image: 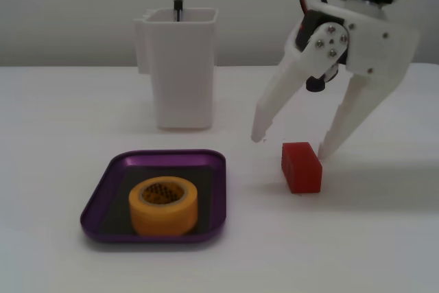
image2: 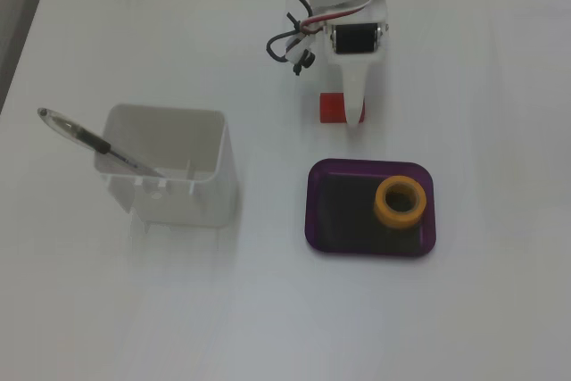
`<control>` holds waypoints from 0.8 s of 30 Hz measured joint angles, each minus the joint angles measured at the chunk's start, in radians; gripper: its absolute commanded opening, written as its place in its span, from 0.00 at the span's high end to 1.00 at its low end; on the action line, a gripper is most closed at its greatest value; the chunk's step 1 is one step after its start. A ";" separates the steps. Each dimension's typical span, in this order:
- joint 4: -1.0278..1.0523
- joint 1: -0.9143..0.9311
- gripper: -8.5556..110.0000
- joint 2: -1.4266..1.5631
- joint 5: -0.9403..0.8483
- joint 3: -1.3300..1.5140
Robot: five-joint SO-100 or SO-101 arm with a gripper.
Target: Remove the cube from the box.
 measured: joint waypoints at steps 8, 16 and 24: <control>0.123 -0.012 0.73 0.186 0.000 -0.067; 0.201 -0.034 0.73 0.594 0.000 -0.003; 0.202 -0.032 0.73 0.999 0.000 0.319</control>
